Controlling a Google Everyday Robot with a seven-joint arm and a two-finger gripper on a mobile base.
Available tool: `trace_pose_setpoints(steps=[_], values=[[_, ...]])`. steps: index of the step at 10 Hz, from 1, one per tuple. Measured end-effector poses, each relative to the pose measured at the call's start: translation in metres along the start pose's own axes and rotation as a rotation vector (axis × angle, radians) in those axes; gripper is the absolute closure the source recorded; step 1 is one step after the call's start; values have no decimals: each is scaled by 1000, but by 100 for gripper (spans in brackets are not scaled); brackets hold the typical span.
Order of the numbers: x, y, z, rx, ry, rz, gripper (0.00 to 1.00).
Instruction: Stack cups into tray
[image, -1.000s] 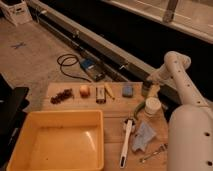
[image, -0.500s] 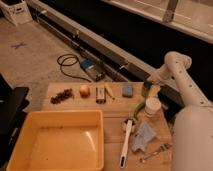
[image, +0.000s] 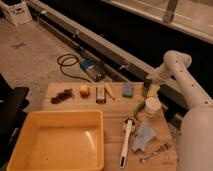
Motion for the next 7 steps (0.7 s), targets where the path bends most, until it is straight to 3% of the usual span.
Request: trace_pose_setpoints(steps=[7], values=[[9, 14, 1, -6, 3, 36, 20]])
